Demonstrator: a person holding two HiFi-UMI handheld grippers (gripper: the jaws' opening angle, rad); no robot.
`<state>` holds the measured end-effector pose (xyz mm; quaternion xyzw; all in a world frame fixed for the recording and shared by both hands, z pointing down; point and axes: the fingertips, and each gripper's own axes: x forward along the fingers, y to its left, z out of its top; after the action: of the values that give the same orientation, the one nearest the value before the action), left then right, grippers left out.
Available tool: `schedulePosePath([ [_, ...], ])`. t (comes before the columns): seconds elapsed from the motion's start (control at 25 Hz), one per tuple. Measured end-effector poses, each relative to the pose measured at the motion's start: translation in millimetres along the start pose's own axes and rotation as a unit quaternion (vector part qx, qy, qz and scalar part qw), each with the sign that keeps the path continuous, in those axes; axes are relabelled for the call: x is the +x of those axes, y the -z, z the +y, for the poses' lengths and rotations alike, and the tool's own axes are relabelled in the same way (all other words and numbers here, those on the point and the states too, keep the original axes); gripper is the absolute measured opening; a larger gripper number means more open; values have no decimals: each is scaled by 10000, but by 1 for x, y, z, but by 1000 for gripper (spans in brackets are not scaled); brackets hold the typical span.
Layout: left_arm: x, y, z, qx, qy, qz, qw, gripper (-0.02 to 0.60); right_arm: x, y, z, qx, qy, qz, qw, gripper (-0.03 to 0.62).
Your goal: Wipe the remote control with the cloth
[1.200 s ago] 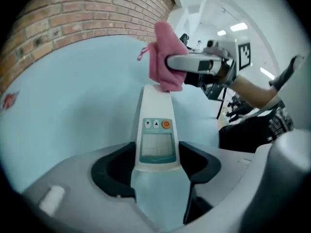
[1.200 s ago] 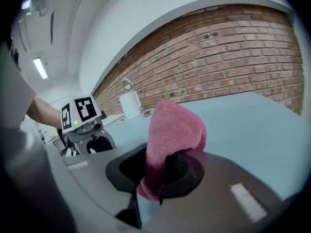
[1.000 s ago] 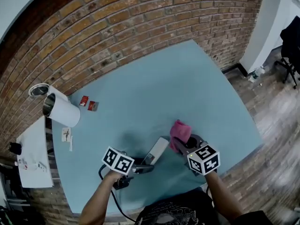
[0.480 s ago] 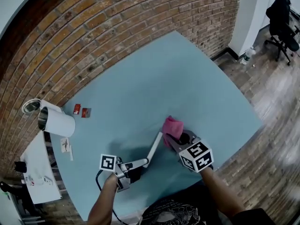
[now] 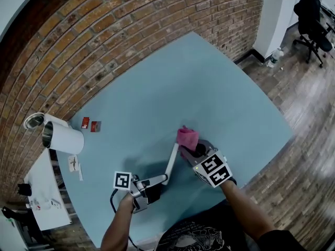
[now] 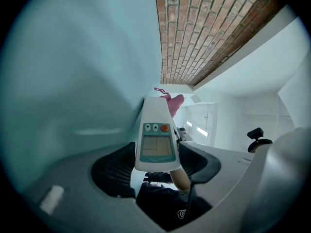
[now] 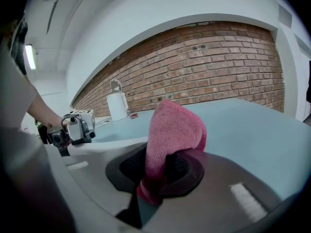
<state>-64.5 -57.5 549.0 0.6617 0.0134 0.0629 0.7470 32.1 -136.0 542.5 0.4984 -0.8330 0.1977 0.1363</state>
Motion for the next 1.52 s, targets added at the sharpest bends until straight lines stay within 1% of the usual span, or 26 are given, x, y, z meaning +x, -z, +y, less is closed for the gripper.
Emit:
schedulePosePath([
  [0.36, 7, 5, 0, -7, 71, 106, 9999, 279, -3, 5, 19, 113, -188, -75, 9997, 66],
  [0.64, 10, 7, -1, -16, 127, 72, 9999, 279, -11, 9, 36, 162, -373, -107, 9991, 66],
  [0.92, 11, 4, -4, 1, 230, -59, 9997, 279, -17, 16, 57, 317, -577, -115, 9978, 66],
  [1.52, 16, 2, -7, -46, 391, -320, 9987, 279, -41, 28, 101, 483, -698, -176, 9962, 66],
])
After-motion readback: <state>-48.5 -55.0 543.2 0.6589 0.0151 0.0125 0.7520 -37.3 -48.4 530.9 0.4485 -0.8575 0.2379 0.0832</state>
